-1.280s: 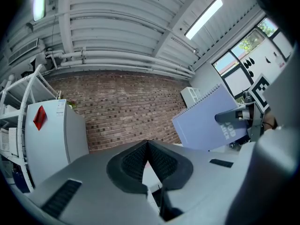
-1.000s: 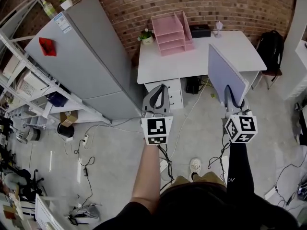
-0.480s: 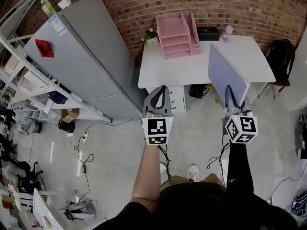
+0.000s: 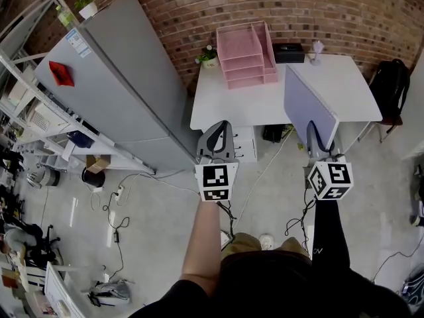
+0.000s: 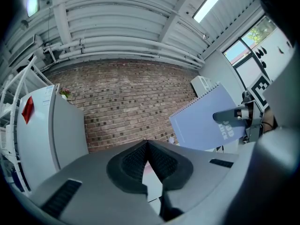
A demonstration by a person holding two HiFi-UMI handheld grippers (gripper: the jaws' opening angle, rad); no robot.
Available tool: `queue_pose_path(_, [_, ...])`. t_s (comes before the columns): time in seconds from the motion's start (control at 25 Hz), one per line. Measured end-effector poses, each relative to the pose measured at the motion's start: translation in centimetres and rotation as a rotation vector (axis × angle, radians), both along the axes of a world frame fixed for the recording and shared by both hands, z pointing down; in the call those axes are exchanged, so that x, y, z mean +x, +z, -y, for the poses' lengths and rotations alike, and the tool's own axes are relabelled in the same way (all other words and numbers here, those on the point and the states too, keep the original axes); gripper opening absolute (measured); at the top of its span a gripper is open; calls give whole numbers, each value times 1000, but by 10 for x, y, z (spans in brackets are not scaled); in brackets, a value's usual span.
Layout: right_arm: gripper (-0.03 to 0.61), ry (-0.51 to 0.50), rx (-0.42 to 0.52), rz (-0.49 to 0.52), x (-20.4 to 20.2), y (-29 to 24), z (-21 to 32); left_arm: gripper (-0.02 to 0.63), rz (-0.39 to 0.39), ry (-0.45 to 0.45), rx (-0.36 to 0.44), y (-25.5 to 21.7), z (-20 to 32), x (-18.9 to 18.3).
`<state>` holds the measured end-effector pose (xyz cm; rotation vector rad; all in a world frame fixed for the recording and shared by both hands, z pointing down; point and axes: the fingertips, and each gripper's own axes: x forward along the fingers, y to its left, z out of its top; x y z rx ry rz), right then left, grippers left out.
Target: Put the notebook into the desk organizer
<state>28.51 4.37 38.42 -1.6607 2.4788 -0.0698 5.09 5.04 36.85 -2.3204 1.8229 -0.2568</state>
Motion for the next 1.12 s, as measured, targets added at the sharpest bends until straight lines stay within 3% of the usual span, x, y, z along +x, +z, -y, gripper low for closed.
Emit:
queue_pose_path(0.6, [31, -18, -4, 15, -9, 1, 35, 8, 34, 6, 0, -4, 33, -2])
queue_pose_path(0.92, [31, -14, 3, 20, -38, 2, 72, 8, 31, 18, 16, -2, 71, -28])
queue_pose_path(1.12, [31, 17, 14, 20, -62, -3, 116, 8, 26, 58, 23, -3, 120, -51])
